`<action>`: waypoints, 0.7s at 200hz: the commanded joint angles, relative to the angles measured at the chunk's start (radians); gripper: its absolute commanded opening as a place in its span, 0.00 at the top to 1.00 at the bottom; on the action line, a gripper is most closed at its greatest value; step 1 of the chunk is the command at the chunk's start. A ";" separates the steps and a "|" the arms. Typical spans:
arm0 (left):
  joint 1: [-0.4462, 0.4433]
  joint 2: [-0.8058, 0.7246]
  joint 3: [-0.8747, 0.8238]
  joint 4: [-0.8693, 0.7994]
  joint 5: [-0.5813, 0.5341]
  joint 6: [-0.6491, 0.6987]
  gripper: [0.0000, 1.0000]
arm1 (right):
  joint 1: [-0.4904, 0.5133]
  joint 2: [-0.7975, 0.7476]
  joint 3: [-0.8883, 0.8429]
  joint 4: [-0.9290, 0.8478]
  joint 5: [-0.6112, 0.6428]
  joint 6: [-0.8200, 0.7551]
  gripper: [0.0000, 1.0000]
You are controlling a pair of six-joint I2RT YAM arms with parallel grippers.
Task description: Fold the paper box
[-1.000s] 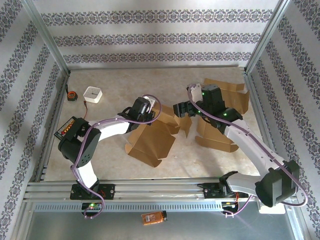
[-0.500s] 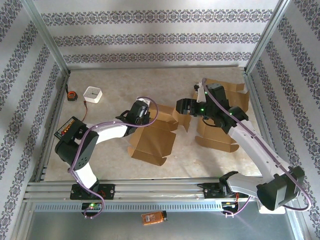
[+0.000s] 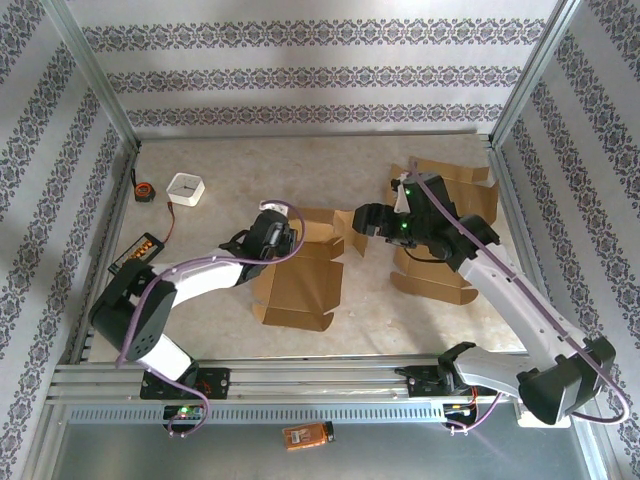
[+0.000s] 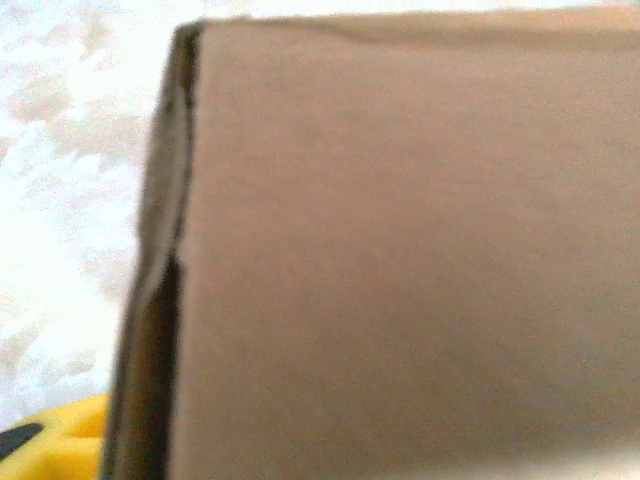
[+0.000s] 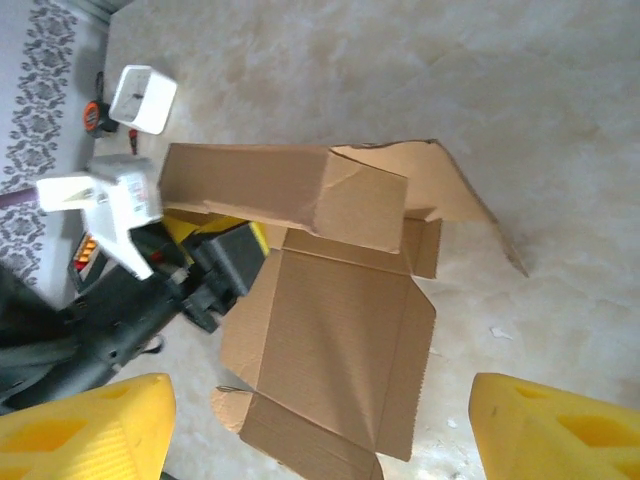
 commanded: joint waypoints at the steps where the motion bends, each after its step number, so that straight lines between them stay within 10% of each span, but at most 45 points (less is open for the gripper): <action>1: -0.013 -0.095 -0.033 0.037 0.151 -0.037 0.38 | 0.025 -0.048 -0.041 0.004 0.074 0.069 0.23; 76: -0.010 -0.457 0.015 -0.270 0.261 -0.221 0.29 | 0.080 -0.063 -0.056 0.107 0.063 0.171 0.25; 114: 0.084 -0.282 0.384 -0.736 0.356 -0.316 0.28 | 0.115 0.075 -0.036 0.262 0.054 0.257 0.26; 140: 0.203 -0.178 0.428 -0.689 0.544 -0.421 0.29 | 0.116 0.177 0.007 0.292 0.117 0.288 0.29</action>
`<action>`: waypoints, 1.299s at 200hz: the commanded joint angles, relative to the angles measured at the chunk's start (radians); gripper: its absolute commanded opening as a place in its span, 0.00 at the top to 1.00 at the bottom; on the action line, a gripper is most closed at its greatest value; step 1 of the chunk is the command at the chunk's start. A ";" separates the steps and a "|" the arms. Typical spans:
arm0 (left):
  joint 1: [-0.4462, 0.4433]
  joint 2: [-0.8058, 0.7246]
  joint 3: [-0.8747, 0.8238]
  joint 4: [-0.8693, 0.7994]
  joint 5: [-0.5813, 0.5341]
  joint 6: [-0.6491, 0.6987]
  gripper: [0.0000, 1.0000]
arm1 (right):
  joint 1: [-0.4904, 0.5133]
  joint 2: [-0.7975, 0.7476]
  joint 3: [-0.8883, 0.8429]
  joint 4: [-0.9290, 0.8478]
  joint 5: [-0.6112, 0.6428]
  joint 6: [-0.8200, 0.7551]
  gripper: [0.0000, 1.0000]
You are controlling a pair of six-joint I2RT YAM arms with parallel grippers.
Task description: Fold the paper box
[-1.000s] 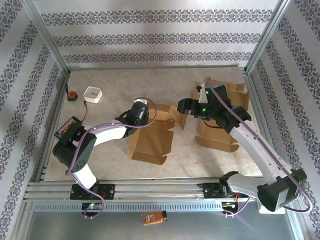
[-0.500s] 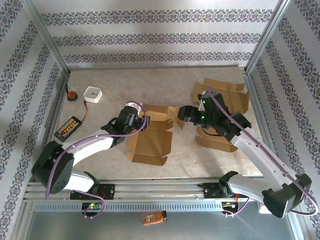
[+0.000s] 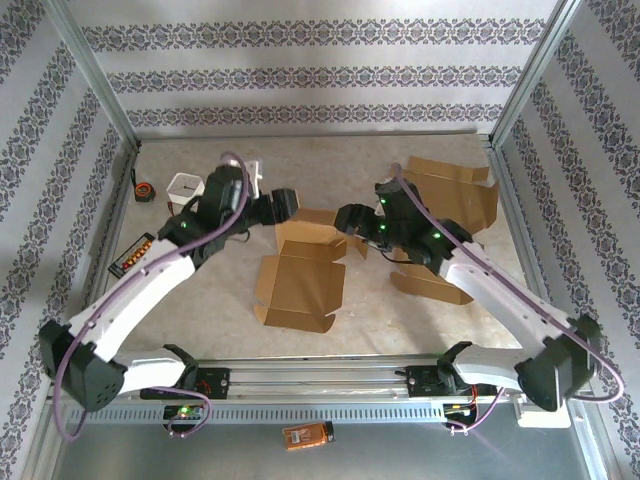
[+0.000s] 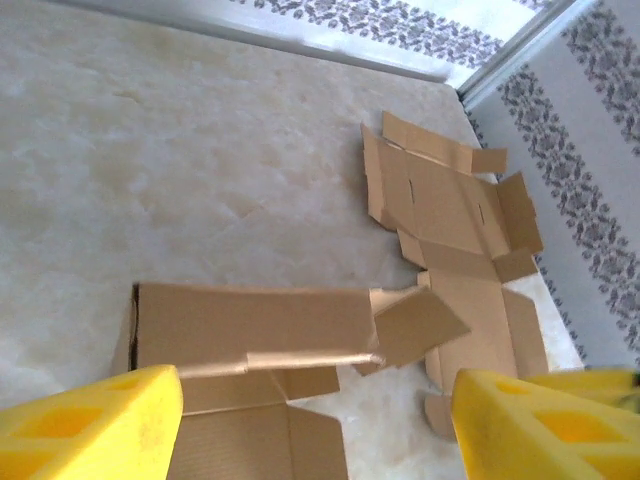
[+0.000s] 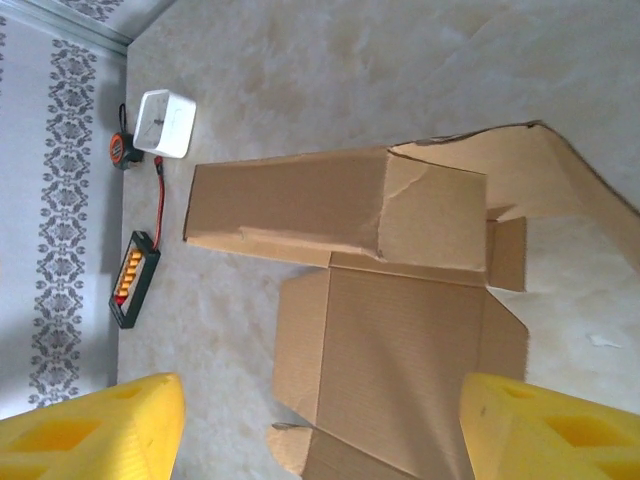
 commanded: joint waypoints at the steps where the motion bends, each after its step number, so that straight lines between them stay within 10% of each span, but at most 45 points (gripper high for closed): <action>1: 0.100 0.085 -0.001 -0.148 0.179 -0.139 0.29 | 0.004 0.073 0.059 0.077 0.059 0.065 0.30; 96: 0.209 0.366 0.038 0.009 0.312 -0.122 0.24 | -0.030 0.379 0.124 0.240 -0.115 0.064 0.42; 175: 0.195 0.189 -0.186 0.158 0.263 -0.319 0.38 | -0.082 0.462 0.194 0.204 -0.251 -0.044 0.51; 260: 0.193 0.121 -0.208 0.123 0.181 -0.360 0.37 | -0.142 0.248 0.119 0.086 -0.200 -0.152 0.37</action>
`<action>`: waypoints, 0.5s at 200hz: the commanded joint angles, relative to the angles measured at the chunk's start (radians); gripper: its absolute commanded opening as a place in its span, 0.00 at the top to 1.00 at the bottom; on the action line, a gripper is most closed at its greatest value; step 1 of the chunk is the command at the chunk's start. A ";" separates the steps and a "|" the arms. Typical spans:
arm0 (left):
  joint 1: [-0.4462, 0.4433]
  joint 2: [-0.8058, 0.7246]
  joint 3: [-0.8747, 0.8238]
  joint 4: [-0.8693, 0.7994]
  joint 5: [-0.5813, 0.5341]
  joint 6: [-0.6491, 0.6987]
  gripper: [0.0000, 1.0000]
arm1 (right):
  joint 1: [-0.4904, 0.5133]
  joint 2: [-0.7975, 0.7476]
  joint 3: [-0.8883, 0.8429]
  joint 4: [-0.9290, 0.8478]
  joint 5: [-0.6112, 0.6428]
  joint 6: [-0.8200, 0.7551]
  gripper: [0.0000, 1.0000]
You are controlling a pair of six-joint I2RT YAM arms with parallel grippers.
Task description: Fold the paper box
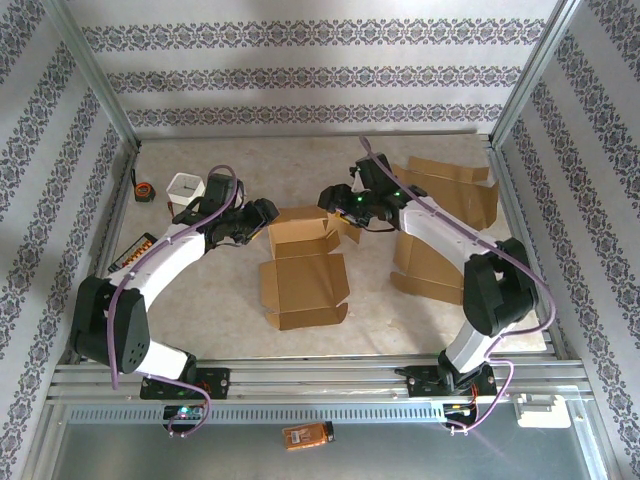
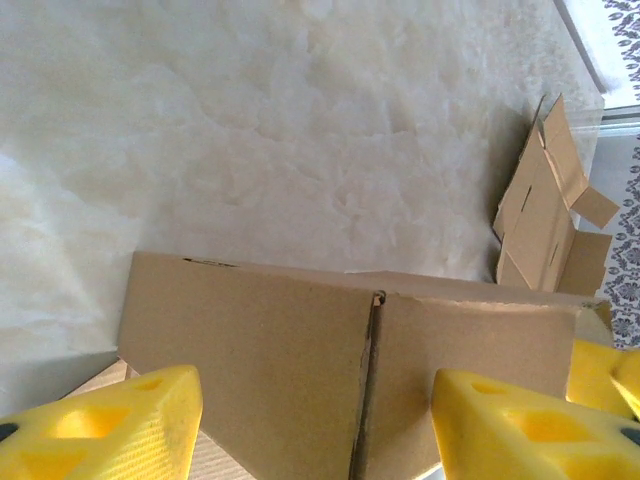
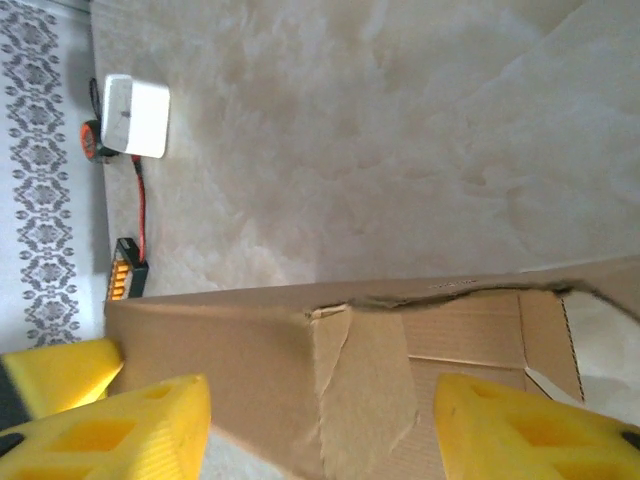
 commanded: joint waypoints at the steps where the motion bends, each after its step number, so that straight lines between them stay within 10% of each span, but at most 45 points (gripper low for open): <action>1: -0.008 -0.050 0.004 0.005 -0.034 -0.025 0.37 | -0.017 -0.162 -0.070 -0.046 0.048 -0.060 0.37; 100: -0.010 0.010 0.030 0.042 0.032 -0.033 0.38 | 0.100 -0.188 -0.438 0.287 0.216 0.019 0.40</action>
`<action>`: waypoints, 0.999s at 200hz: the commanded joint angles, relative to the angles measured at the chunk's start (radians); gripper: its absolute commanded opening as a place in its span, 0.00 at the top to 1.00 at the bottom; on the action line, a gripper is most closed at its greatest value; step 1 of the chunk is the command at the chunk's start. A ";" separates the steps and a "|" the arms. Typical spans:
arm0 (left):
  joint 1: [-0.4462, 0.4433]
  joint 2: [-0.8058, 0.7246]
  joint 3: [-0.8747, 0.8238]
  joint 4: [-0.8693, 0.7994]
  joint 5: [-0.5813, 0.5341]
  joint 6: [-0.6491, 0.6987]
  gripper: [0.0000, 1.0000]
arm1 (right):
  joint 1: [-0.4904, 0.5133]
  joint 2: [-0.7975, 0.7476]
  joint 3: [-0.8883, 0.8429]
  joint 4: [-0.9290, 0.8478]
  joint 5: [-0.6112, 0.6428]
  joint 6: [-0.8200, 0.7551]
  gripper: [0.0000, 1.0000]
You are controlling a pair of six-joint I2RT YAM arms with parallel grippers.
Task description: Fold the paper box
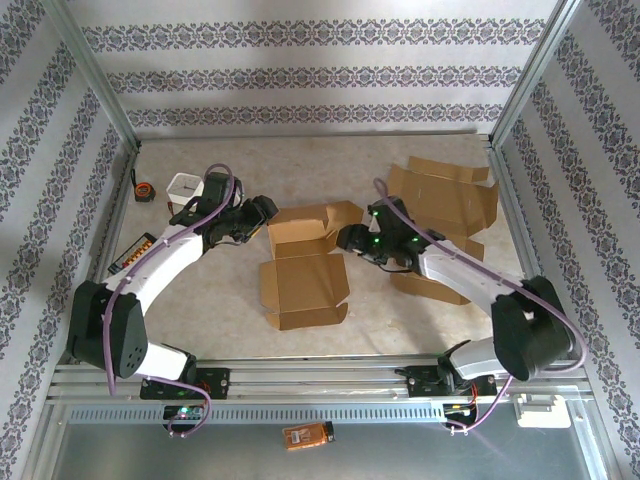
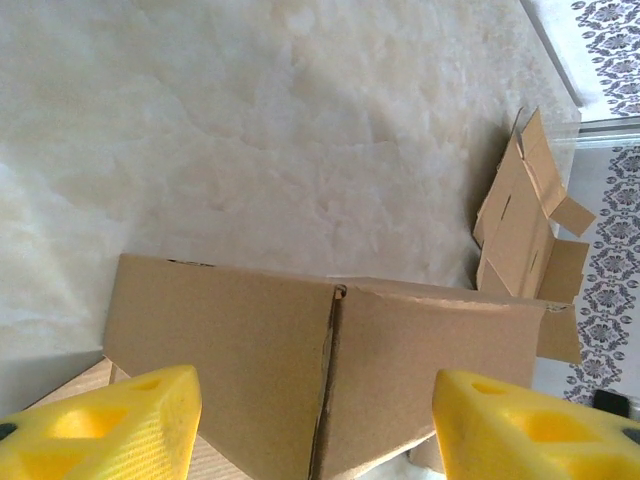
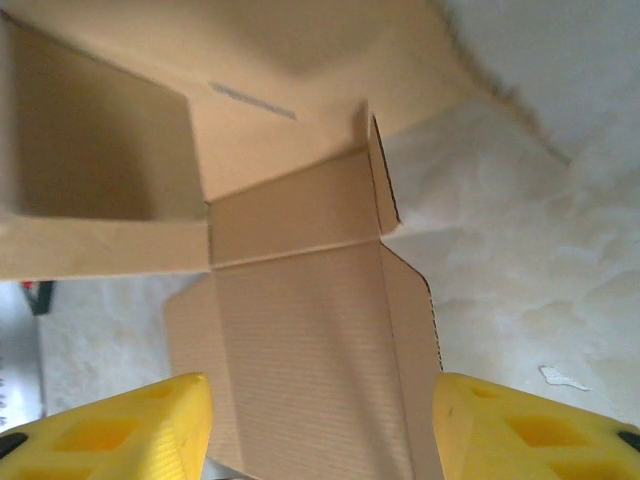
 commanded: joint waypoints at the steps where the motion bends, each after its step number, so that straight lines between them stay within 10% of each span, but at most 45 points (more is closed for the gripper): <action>1: -0.010 0.027 0.024 0.042 0.031 -0.012 0.38 | 0.046 0.046 -0.011 0.137 0.117 0.007 0.40; 48: -0.022 0.076 0.037 0.068 0.085 0.003 0.43 | 0.054 0.157 -0.063 0.340 0.283 0.002 0.40; 200: -0.039 0.112 0.039 0.077 0.087 0.022 0.46 | 0.109 0.348 -0.046 0.573 0.110 0.005 0.59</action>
